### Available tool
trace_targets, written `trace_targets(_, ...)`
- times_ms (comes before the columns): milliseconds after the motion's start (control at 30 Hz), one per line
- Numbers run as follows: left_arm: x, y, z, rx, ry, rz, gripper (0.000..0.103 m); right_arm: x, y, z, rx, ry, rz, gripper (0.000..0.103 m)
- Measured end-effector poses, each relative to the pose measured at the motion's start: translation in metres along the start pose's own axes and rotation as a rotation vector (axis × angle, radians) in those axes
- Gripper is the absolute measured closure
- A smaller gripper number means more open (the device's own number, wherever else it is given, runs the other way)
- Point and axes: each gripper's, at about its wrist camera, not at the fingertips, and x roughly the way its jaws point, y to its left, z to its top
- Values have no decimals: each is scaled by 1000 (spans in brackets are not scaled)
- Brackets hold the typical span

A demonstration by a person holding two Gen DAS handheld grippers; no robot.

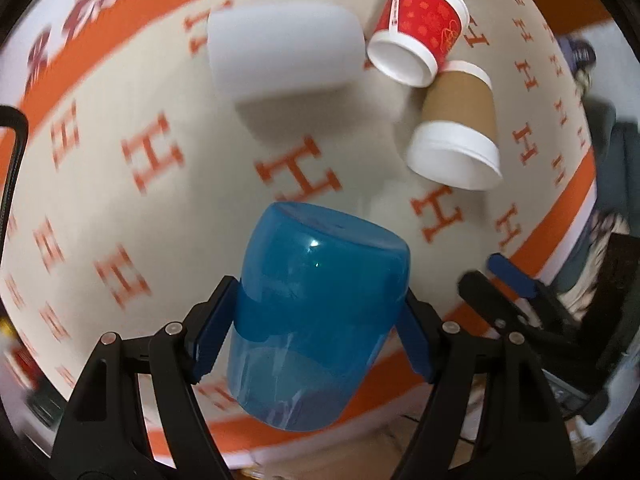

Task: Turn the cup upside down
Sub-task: 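Lift the blue cup with the left gripper and rotate its base upward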

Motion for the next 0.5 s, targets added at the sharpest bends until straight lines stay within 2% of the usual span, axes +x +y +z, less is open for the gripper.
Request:
trace_targets(133, 9, -7, -34, -153, 5, -99, 31, -7, -10, -1, -38, 22, -4, 14)
trace_targets(367, 57, -4, -75, -550, 13, -295, 31, -12, -30, -2, -118, 73, -37, 14)
trace_targets(500, 68, -10, -88, -661, -26, -320, 30, -11, -40, 3, -148, 98, -46, 14)
